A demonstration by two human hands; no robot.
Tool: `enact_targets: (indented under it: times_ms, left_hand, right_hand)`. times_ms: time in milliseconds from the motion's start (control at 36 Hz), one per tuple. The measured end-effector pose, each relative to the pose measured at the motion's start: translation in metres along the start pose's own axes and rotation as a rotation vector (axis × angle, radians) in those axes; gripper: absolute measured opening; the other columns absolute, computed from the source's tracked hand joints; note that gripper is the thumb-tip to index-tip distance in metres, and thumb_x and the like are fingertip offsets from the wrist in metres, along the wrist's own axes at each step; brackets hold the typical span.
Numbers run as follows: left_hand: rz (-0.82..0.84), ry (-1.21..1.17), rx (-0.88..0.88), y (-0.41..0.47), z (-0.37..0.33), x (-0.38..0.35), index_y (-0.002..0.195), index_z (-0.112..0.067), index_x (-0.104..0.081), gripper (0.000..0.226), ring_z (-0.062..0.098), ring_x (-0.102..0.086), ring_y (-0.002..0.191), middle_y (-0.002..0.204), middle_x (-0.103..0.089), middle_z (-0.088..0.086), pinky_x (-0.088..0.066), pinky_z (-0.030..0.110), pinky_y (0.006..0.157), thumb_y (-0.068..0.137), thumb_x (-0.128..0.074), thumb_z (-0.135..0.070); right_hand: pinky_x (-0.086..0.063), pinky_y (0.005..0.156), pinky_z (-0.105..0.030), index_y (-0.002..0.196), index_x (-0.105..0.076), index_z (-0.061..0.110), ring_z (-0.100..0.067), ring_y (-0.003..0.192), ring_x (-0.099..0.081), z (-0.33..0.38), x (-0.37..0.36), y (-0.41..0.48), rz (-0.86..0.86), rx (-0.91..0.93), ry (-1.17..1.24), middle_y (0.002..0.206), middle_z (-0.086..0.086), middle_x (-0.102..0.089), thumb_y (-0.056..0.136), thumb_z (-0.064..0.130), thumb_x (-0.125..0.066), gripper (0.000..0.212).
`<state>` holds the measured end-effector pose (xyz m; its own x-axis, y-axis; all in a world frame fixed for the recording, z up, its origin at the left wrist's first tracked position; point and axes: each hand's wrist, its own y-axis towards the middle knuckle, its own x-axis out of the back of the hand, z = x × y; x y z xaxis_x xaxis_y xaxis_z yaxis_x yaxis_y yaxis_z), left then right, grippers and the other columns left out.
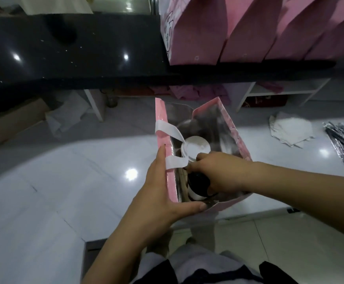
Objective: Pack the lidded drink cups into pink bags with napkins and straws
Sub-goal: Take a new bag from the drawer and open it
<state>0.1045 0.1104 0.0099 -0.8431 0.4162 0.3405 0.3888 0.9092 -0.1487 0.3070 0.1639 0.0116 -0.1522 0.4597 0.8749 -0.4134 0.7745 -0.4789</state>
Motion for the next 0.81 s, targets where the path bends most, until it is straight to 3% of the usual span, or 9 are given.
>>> enact_targets:
  times_ms: [56, 111, 278, 417, 472, 556, 611, 750, 806]
  left_hand:
    - [-0.012, -0.017, -0.009, 0.0, 0.0, -0.001, 0.132, -0.075, -0.004, 0.118, -0.02, -0.045, 0.118, 0.133, -0.038, -0.038, -0.046, 0.005, 0.084, 0.061, -0.092, -0.042]
    - [-0.022, -0.024, -0.019, 0.001, 0.002, -0.003, 0.137, -0.07, -0.004, 0.121, -0.019, -0.045, 0.117, 0.133, -0.039, -0.036, -0.046, 0.003, 0.081, 0.06, -0.092, -0.042]
    - [-0.011, -0.018, -0.045, 0.005, 0.003, -0.007, 0.147, -0.061, 0.001, 0.129, 0.002, -0.047, 0.13, 0.146, -0.04, -0.021, -0.051, 0.035, 0.102, 0.06, -0.092, -0.045]
    - [-0.008, -0.031, -0.07, 0.008, 0.007, -0.007, 0.149, -0.057, -0.002, 0.126, 0.006, -0.045, 0.134, 0.149, -0.037, -0.017, -0.049, 0.039, 0.105, 0.06, -0.091, -0.047]
    - [-0.02, -0.035, -0.089, 0.008, 0.01, -0.007, 0.15, -0.054, -0.003, 0.124, 0.003, -0.044, 0.133, 0.148, -0.037, -0.019, -0.048, 0.029, 0.103, 0.062, -0.09, -0.046]
    - [-0.048, -0.044, -0.121, 0.007, 0.01, -0.007, 0.152, -0.049, -0.001, 0.123, -0.013, -0.037, 0.127, 0.14, -0.026, -0.035, -0.036, 0.003, 0.091, 0.065, -0.088, -0.045]
    - [-0.055, -0.05, -0.124, 0.007, 0.008, -0.006, 0.152, -0.047, 0.003, 0.125, -0.01, -0.029, 0.131, 0.142, -0.02, -0.032, -0.03, 0.001, 0.093, 0.062, -0.084, -0.051]
    - [-0.068, 0.006, -0.168, 0.008, 0.007, -0.007, 0.151, -0.048, 0.002, 0.122, -0.007, -0.019, 0.139, 0.156, -0.011, -0.025, -0.028, 0.025, 0.113, 0.061, -0.081, -0.054]
    - [-0.082, 0.043, -0.174, 0.009, 0.007, -0.009, 0.155, -0.043, -0.001, 0.123, -0.002, -0.017, 0.144, 0.159, -0.01, -0.022, -0.028, 0.033, 0.117, 0.062, -0.08, -0.055]
  right_hand:
    - [-0.051, 0.078, -0.036, 0.14, -0.046, 0.035, -0.026, 0.104, -0.057, 0.0, -0.003, 0.001, 0.005, -0.003, 0.003, 0.116, 0.001, -0.053, 0.074, 0.022, -0.079, 0.075]
    - [-0.049, 0.078, -0.035, 0.141, -0.046, 0.034, -0.026, 0.105, -0.058, 0.002, -0.007, 0.003, 0.015, -0.011, 0.011, 0.118, 0.0, -0.054, 0.073, 0.022, -0.081, 0.077]
    - [-0.056, 0.082, -0.042, 0.137, -0.05, 0.036, -0.026, 0.103, -0.061, 0.004, -0.013, 0.008, 0.015, -0.015, 0.042, 0.116, 0.0, -0.058, 0.069, 0.023, -0.083, 0.076]
    - [-0.054, 0.081, -0.039, 0.134, -0.053, 0.033, -0.026, 0.101, -0.061, 0.006, -0.012, 0.005, 0.001, -0.028, 0.079, 0.113, -0.001, -0.058, 0.075, 0.023, -0.078, 0.065]
    - [-0.053, 0.084, -0.041, 0.134, -0.053, 0.035, -0.024, 0.101, -0.059, 0.006, -0.009, 0.004, 0.019, -0.046, 0.112, 0.112, 0.001, -0.056, 0.077, 0.024, -0.075, 0.062]
    - [-0.052, 0.082, -0.038, 0.133, -0.054, 0.036, -0.022, 0.101, -0.061, 0.007, -0.004, 0.004, 0.055, -0.079, 0.154, 0.114, 0.004, -0.059, 0.082, 0.021, -0.071, 0.056]
    - [-0.053, 0.085, -0.039, 0.131, -0.055, 0.036, -0.021, 0.102, -0.061, 0.007, 0.001, 0.002, 0.042, -0.096, 0.18, 0.116, 0.006, -0.062, 0.081, 0.023, -0.072, 0.055]
    - [-0.045, 0.084, -0.031, 0.121, -0.06, 0.032, -0.012, 0.107, -0.057, 0.012, 0.023, -0.026, -0.227, -0.155, 0.257, 0.108, 0.018, -0.055, 0.088, 0.043, -0.064, 0.035]
    - [-0.044, 0.094, -0.029, 0.126, -0.059, 0.031, -0.009, 0.115, -0.055, 0.011, 0.028, -0.044, -0.4, -0.178, 0.3, 0.123, 0.016, -0.06, 0.09, 0.045, -0.061, 0.038]
